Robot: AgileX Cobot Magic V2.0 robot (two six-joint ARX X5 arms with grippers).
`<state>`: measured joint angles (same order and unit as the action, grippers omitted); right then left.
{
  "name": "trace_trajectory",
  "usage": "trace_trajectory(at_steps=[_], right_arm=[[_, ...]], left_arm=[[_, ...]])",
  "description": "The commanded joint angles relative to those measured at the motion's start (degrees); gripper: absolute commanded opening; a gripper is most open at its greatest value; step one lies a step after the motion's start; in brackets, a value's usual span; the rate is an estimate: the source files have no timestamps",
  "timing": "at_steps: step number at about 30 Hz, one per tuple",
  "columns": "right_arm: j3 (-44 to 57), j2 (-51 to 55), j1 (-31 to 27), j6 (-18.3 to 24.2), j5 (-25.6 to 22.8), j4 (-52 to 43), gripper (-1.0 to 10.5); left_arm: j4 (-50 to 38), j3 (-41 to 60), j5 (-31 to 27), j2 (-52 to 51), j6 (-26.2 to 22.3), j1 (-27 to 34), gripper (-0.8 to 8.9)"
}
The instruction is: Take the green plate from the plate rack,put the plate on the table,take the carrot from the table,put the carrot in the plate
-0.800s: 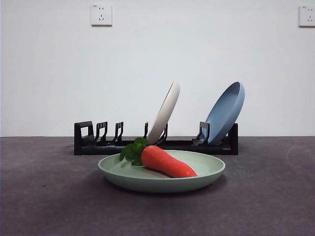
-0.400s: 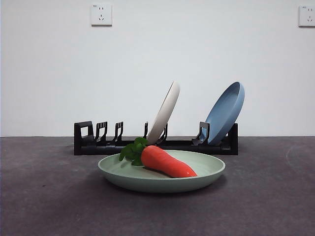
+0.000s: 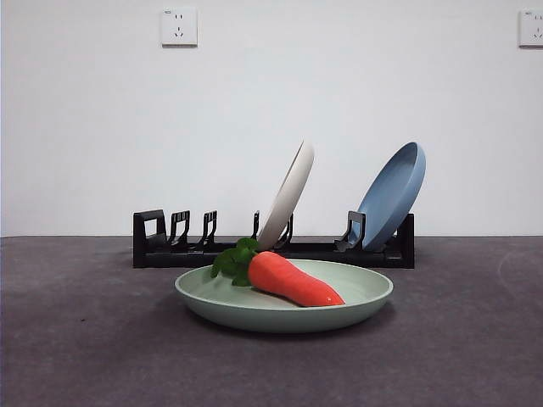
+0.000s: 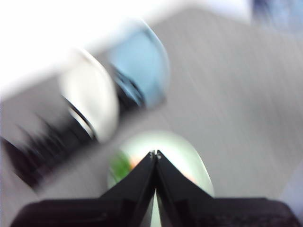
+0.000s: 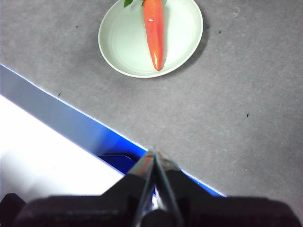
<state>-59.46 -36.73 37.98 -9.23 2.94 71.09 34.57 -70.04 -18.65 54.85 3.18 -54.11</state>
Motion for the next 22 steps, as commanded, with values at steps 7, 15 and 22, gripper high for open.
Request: trace_trajectory(at_steps=[7,15,22], right_arm=[[0.33,0.04,0.13,-0.35,-0.31,-0.17,0.0],[0.33,0.04,0.13,-0.35,-0.33,-0.17,0.0],[0.33,0.04,0.13,-0.35,-0.31,-0.17,0.0]], left_arm=[[-30.47,15.08,24.63,-11.52,-6.23,27.85,-0.03],[-38.80,37.38,24.20,-28.63,-6.23,41.77,-0.03],[-36.96,52.68,23.23,-43.21,-5.75,50.95,-0.03]])
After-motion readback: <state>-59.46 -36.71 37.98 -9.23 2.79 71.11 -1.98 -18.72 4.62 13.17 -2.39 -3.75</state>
